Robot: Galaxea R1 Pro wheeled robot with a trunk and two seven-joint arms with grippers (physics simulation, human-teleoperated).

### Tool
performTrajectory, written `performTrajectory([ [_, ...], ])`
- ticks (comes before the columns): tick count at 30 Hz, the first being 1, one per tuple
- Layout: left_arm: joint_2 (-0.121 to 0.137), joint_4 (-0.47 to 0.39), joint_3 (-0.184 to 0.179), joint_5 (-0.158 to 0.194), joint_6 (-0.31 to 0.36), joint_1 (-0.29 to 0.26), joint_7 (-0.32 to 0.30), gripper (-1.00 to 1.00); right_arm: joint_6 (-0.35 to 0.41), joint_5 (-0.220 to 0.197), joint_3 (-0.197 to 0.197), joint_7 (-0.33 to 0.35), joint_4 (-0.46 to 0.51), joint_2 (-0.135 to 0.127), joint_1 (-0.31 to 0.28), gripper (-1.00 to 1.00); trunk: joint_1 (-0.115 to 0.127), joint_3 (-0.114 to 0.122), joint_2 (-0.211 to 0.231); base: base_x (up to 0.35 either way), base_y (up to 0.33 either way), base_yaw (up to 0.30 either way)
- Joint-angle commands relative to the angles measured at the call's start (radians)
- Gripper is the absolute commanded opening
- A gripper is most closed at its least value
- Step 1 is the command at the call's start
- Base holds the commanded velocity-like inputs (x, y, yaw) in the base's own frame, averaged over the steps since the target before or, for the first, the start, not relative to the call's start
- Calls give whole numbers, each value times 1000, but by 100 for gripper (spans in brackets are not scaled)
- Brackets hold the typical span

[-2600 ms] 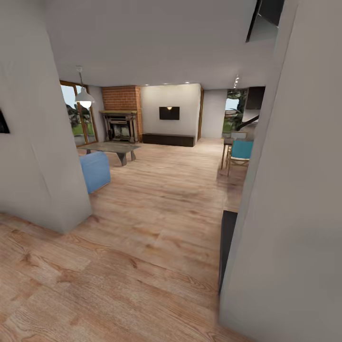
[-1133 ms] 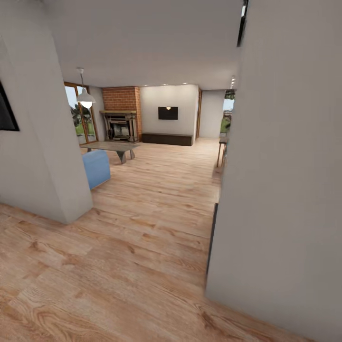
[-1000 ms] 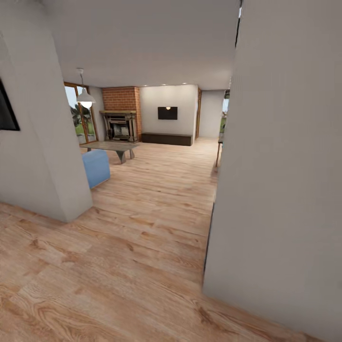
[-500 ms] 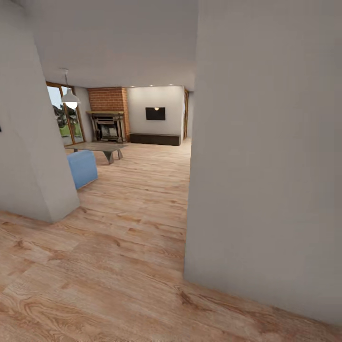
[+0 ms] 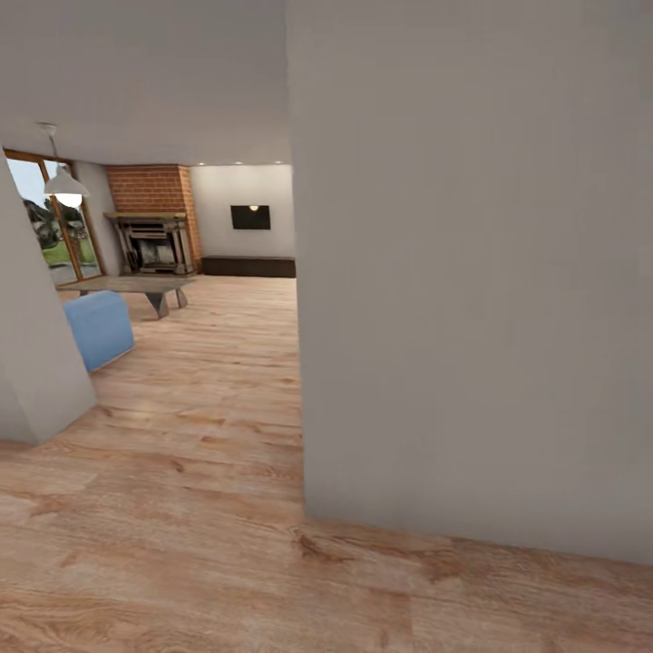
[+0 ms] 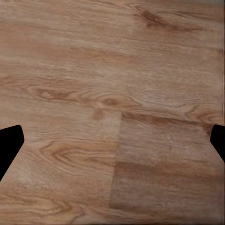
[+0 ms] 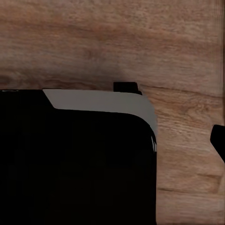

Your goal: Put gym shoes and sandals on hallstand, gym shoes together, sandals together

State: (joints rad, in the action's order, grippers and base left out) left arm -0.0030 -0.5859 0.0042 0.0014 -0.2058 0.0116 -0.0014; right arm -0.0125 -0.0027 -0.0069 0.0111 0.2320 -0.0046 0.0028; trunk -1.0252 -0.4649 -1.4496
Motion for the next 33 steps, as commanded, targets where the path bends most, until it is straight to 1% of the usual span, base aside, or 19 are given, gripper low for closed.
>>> performTrajectory([
  [1,0,-2,0,0,-1,1,0,100,-1,0,-1,1,1,0,0,100,0,-1,0,-73,-45,-290],
  [33,-2,-2,0,2,-1,1,0,100,-1,0,-1,1,0,0,0,100,0,-1,0,-7,-4,-290],
])
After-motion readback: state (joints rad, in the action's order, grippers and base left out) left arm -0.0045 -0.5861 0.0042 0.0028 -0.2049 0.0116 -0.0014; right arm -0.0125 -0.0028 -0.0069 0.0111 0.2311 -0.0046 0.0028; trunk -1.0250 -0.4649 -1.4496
